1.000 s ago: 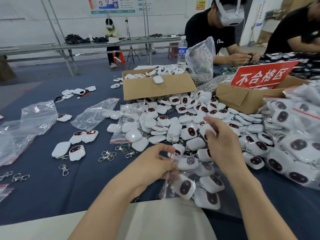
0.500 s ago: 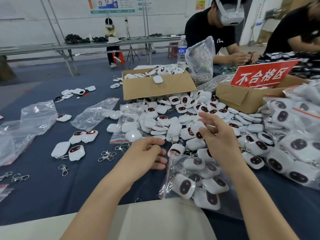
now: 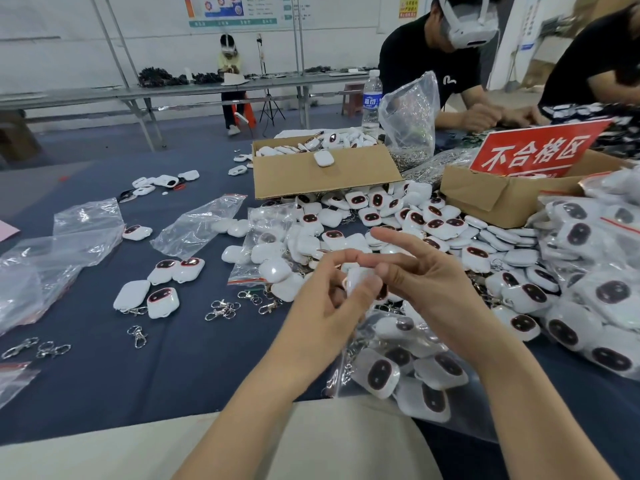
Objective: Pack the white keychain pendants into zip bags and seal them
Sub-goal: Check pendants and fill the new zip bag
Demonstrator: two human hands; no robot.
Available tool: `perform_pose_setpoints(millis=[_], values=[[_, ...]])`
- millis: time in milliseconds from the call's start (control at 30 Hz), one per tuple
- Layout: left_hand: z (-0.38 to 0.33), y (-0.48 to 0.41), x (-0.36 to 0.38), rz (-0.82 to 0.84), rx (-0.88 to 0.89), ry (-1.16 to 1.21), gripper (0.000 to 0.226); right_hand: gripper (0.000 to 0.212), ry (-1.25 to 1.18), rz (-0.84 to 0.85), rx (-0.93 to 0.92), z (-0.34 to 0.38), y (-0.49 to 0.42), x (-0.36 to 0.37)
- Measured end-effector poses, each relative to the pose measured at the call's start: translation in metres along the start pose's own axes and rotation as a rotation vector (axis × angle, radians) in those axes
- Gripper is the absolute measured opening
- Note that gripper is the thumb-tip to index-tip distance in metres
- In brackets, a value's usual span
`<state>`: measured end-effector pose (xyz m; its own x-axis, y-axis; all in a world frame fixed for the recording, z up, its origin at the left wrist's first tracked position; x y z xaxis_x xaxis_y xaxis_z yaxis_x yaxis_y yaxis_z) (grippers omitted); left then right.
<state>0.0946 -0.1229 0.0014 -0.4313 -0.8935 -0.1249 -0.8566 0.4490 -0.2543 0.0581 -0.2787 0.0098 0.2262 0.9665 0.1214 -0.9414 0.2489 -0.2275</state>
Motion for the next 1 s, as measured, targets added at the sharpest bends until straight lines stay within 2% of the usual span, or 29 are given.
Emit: perform_pose_setpoints(millis=[67, 133, 233, 300, 367, 467, 1000], values=[[0.001, 0.0, 0.002, -0.054, 0.019, -0.004, 0.02, 0.052, 0.013, -0.026, 0.003, 0.001, 0.001, 0.003], [0.002, -0.003, -0.005, -0.163, 0.009, 0.101, 0.019, 0.048, 0.035, -0.057, 0.031, 0.001, 0.001, 0.004], [0.009, -0.003, -0.014, -0.273, -0.023, 0.225, 0.021, 0.034, 0.14, -0.019, 0.096, -0.002, 0.003, 0.012], [0.017, -0.001, -0.011, -0.258, -0.078, 0.279, 0.024, 0.017, 0.198, -0.015, 0.099, -0.003, 0.004, 0.018], [0.024, 0.0, -0.007, -0.234, -0.154, 0.356, 0.024, 0.012, 0.24, -0.034, 0.098, -0.005, 0.004, 0.02], [0.028, -0.002, -0.006, -0.211, -0.19, 0.374, 0.014, 0.014, 0.271, -0.028, 0.126, -0.007, 0.005, 0.018], [0.032, -0.004, -0.008, -0.256, -0.132, 0.303, 0.014, 0.019, 0.324, -0.027, 0.077, -0.008, 0.005, 0.023]])
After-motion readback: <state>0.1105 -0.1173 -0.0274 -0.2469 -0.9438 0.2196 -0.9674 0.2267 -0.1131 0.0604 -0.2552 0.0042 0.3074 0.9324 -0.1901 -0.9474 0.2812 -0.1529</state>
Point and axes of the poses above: each hand's wrist, its own y-axis away from the middle knuckle, its own x-axis out of the palm, z = x × y, the point moved 5 cm from there along -y, towards the middle knuckle, and after that the axes turned 6 degrees about -z, right-handed, at the moved point
